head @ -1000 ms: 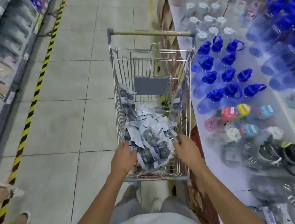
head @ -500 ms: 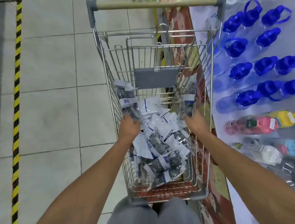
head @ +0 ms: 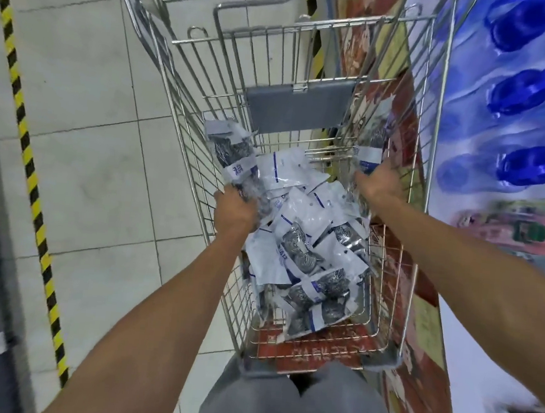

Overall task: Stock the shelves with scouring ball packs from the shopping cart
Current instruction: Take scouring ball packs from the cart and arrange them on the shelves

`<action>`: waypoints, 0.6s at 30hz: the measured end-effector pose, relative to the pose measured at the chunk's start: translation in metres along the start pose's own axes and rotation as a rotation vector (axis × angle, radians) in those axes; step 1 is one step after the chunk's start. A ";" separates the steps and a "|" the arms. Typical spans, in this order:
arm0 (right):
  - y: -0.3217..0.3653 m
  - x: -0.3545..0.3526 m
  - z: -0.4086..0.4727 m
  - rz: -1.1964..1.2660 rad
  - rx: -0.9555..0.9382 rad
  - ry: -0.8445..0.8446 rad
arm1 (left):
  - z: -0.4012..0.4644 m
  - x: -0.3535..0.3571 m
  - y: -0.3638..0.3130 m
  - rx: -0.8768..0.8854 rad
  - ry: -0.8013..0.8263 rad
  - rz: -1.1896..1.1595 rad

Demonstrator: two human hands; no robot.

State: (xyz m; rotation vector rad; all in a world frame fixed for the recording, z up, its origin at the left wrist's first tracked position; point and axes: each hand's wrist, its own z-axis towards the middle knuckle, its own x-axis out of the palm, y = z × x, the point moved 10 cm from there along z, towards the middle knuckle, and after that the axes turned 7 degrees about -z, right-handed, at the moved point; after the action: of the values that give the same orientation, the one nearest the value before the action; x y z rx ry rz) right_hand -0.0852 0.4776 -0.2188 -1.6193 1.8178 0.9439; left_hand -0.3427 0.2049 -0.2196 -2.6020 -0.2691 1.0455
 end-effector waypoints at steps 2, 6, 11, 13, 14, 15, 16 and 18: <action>0.002 0.003 0.004 -0.021 -0.012 0.008 | 0.006 0.000 -0.003 0.019 -0.016 -0.025; 0.004 0.012 0.010 0.036 0.022 0.006 | 0.018 0.003 -0.001 -0.044 -0.045 -0.326; -0.005 0.020 0.023 0.258 0.100 -0.005 | 0.032 0.013 0.013 -0.152 -0.008 -0.493; -0.005 0.020 0.026 0.249 0.062 -0.023 | 0.034 0.017 0.018 -0.197 0.006 -0.554; -0.004 0.019 0.025 0.239 0.049 -0.030 | 0.034 0.017 0.020 -0.210 0.002 -0.574; -0.003 0.016 0.024 0.237 0.041 -0.037 | 0.033 0.016 0.020 -0.209 -0.002 -0.580; -0.001 0.013 0.023 0.248 0.034 -0.046 | 0.030 0.015 0.019 -0.193 -0.009 -0.571; 0.002 0.003 0.018 0.312 0.006 -0.067 | 0.021 0.008 0.013 -0.129 -0.033 -0.542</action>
State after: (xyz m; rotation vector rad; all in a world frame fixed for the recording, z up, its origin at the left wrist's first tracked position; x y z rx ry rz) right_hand -0.0885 0.4893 -0.2321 -1.3054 2.0607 1.1092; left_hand -0.3510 0.1997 -0.2442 -2.3988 -1.0108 0.8913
